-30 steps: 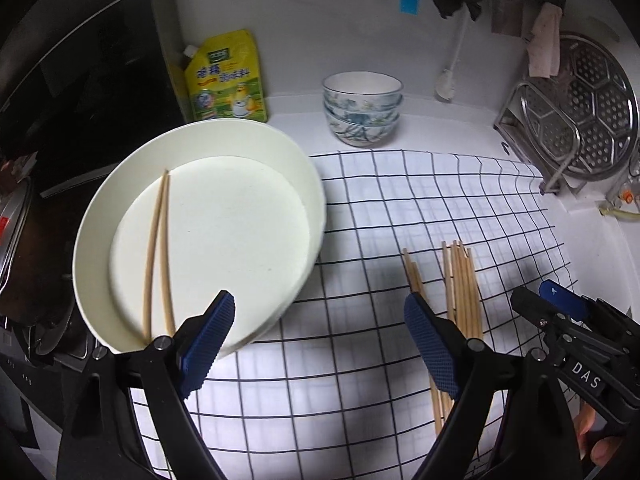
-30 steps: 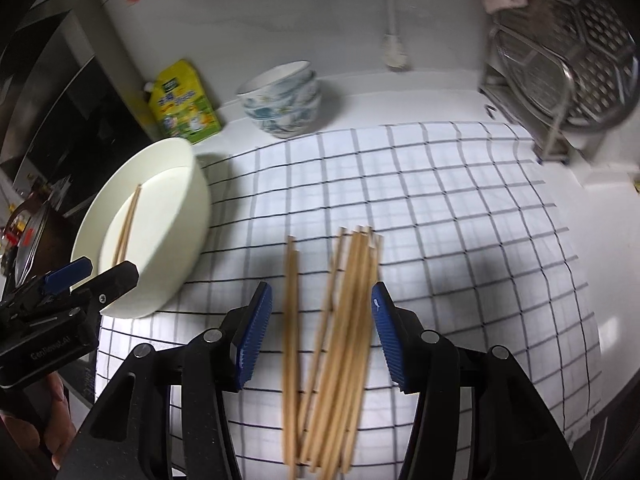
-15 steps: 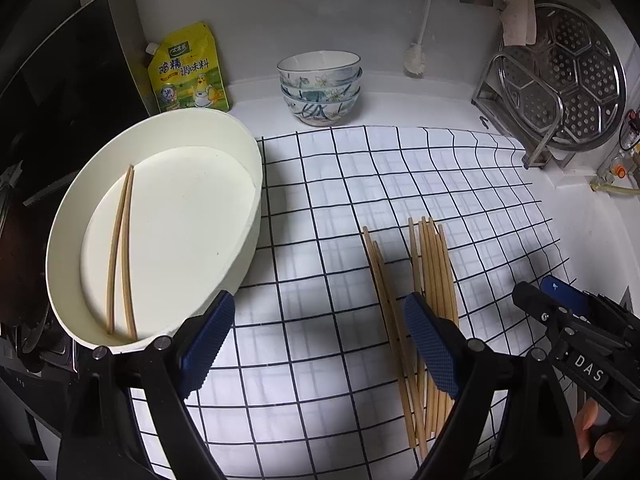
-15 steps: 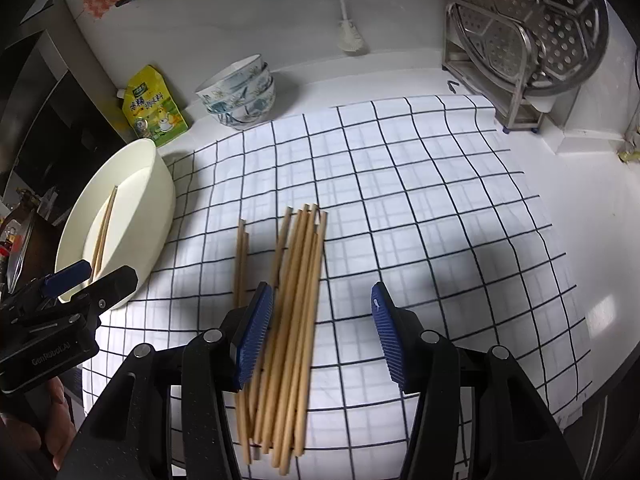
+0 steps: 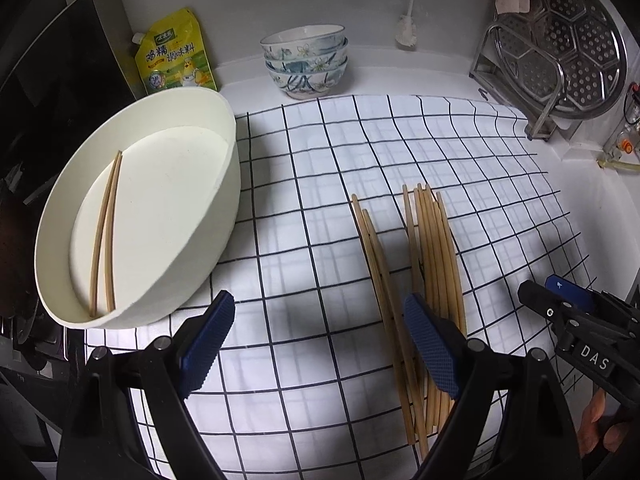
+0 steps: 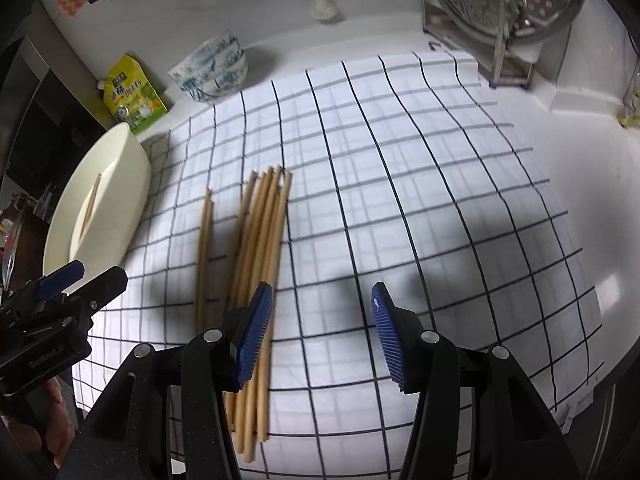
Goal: Organize utensils
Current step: 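Move both grippers back over the remaining chopsticks on the mat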
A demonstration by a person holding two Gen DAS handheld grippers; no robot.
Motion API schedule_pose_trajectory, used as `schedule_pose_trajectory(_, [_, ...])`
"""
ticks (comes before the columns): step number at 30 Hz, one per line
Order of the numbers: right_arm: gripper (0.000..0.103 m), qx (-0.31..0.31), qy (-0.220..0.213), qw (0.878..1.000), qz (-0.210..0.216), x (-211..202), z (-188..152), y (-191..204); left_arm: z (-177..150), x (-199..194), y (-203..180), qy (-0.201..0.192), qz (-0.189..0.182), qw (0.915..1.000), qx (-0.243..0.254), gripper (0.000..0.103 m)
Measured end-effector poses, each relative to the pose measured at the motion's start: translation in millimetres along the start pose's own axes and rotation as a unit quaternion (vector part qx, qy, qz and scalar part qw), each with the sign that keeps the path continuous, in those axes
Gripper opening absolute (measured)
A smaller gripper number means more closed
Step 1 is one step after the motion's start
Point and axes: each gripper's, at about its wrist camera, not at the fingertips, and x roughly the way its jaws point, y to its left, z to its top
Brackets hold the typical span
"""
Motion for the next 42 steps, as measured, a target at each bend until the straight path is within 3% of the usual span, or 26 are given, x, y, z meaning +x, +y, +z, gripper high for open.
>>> schedule_pose_trajectory(18, [0.05, -0.036, 0.048, 0.998, 0.004, 36, -25, 12, -27, 38, -4, 0.038, -0.003, 0.9992, -0.007, 0.085])
schedule_pose_trajectory(42, [0.052, -0.1, 0.044, 0.993, -0.039, 44, -29, 38, -31, 44, 5, 0.049, -0.002, 0.9986, -0.019, 0.085])
